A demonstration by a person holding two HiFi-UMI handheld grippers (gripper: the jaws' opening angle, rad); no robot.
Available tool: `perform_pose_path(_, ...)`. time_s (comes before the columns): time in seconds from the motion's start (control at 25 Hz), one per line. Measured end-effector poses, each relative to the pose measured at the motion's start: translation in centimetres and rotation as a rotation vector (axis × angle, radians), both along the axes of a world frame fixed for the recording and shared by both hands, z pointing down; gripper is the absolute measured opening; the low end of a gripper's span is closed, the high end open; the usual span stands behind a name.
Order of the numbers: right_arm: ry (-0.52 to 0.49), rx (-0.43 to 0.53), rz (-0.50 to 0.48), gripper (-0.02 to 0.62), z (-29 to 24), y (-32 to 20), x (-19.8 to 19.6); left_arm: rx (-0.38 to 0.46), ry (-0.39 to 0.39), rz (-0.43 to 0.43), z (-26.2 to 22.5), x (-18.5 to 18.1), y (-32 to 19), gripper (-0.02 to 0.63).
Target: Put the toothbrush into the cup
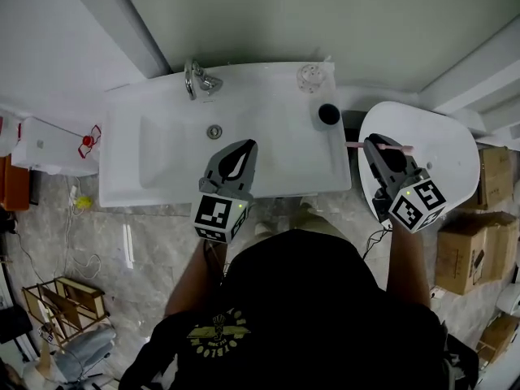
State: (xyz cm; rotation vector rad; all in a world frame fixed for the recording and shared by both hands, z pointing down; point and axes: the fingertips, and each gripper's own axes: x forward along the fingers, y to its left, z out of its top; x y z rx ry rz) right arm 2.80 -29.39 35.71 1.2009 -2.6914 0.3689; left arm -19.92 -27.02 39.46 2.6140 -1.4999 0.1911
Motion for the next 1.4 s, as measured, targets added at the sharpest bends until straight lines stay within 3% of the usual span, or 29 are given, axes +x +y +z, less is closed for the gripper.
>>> perform_pose_path(0.24, -0.023, -0.022, 0.005, 0.054, 2.2, -4.7, 2.7, -0.043, -0.021, 0.005, 1.9, 3.6, -3.7, 0.018)
perform_pose_path(0.6, 0.004, -0.088, -0.103, 0.055, 6.7, -9.4, 3.4, -0.103, -0.019, -0.009, 4.6, 8.6, -8.2, 0.018)
perform_pose_path(1.04, 0.035, -0.176, -0.246, 0.055, 12.8, -15.2, 2.7, -0.153, -0.036, -0.07, 9.6, 12.1, -12.8, 0.018)
perform_pose_path(1.4, 0.098, -0.252, -0.378, 0.055, 19.8, -16.4, 0.9, -0.204, -0.039, -0.144, 14.3, 13.8, -14.5, 0.018)
